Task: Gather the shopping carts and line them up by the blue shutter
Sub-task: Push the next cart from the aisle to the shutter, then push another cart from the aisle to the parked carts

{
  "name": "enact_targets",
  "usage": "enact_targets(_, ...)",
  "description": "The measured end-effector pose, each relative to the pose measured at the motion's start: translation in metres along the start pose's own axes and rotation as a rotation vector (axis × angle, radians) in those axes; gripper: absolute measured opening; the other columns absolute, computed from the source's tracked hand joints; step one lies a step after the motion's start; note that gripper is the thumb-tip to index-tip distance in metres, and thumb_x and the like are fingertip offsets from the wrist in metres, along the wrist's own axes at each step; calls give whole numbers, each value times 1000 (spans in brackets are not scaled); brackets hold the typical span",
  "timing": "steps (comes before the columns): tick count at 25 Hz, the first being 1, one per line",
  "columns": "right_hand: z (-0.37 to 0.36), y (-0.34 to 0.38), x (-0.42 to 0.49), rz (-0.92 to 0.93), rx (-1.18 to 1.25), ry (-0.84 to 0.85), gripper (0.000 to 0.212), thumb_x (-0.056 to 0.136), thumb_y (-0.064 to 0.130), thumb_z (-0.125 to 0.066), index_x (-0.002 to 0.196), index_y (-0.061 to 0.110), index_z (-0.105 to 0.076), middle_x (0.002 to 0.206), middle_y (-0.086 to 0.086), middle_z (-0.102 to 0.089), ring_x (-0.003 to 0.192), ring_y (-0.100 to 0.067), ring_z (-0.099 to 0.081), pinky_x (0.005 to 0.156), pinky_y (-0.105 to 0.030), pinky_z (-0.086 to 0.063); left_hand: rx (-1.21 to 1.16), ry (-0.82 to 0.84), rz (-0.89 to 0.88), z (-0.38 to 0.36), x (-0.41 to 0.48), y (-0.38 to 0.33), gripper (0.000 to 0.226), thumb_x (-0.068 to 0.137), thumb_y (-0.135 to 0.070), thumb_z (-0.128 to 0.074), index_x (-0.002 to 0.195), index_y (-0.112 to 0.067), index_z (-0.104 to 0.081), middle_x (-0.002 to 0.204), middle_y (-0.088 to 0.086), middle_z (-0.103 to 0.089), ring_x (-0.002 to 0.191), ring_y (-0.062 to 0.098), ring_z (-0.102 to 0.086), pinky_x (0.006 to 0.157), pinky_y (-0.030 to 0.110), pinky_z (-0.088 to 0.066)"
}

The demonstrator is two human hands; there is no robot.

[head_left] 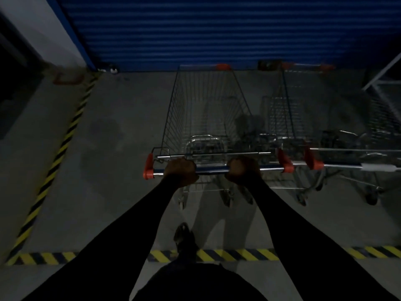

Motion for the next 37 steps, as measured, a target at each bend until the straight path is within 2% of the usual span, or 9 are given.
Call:
enact_targets(4, 19, -7, 54, -119, -58, 118, 36, 76, 47, -61, 100, 21, -65, 102, -5, -69, 99, -27, -64, 80, -33, -47, -2, 26, 2, 9, 59, 24, 36, 78, -41, -57, 101, -15, -65, 106, 10, -68, 99, 32, -64, 81, 35, -48)
enact_targets(10, 29, -20, 101, -177, -26, 162, 37, 76, 48, -60, 102, 21, -65, 105, -6, -68, 100, -28, -63, 82, -33, -47, 17, 37, -3, 16, 112, 41, 37, 79, -43, -56, 102, -16, -64, 107, 10, -67, 100, 31, -62, 80, 36, -48)
enact_targets(12, 30, -25, 107, -161, -42, 117, 34, 75, 46, -60, 96, 20, -67, 99, -6, -69, 95, -29, -65, 79, -32, -48, 7, 33, 2, 16, 118, 42, 36, 78, -44, -56, 102, -17, -64, 107, 8, -66, 101, 30, -62, 82, 36, -48)
enact_targets(17, 12, -27, 96, -3, -43, 46, 19, 50, 30, -67, 54, 17, -54, 50, -4, -53, 48, -25, -53, 53, -27, -42, -3, -13, 18, 14, 107, 33, 37, 78, -43, -59, 104, -17, -63, 108, 8, -67, 104, 31, -61, 86, 37, -46)
enact_targets(20, 19, -31, 88, 16, 21, -11, 41, 50, 38, -78, 86, 20, -68, 84, -5, -66, 80, -29, -61, 75, -38, -48, -74, 4, 87, 14, 97, 29, 56, 70, -55, -63, 115, -23, -53, 114, 5, -63, 107, 30, -59, 91, 42, -42)
enact_targets(22, 26, -21, 81, -1, 137, 63, 69, 62, 52, -70, 124, 24, -56, 125, -5, -57, 114, -34, -50, 96, -45, -39, -104, -81, 130, 15, 78, 30, 78, 62, -63, -62, 128, -25, -47, 128, 4, -56, 118, 31, -51, 101, 50, -31)
enact_targets(24, 35, 0, 67, 43, 207, -6, 80, 63, 60, -58, 135, 27, -46, 136, -4, -49, 122, -35, -43, 100, -48, -37, -163, -227, 202, 16, 42, 32, 93, 56, -67, -59, 137, -23, -44, 136, 6, -51, 125, 32, -46, 103, 57, -25)
enact_targets(28, 47, 81, 38, 333, 270, -105, 82, 61, 63, -49, 136, 30, -46, 135, 1, -50, 122, -30, -44, 96, -50, -40, -216, -348, 495, 4, -74, 40, 103, 60, -68, -51, 148, -19, -27, 149, 7, -37, 137, 30, -34, 104, 62, -24)
enact_targets(37, 52, 350, -114, 1180, 263, 62, 82, 78, 66, -48, 149, 33, -23, 155, -5, -27, 138, -32, -27, 106, -58, -25, -230, -321, 1352, -43, -430, 19, 101, 71, -77, -29, 151, -24, 5, 160, 3, -7, 146, 28, -4, 111, 61, -8)
Point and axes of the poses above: each hand's wrist, its own x-axis towards the middle knuckle, its own z-axis out of the back of the hand, y = z × x, the point moved 3 cm from there along x, towards the middle knuckle
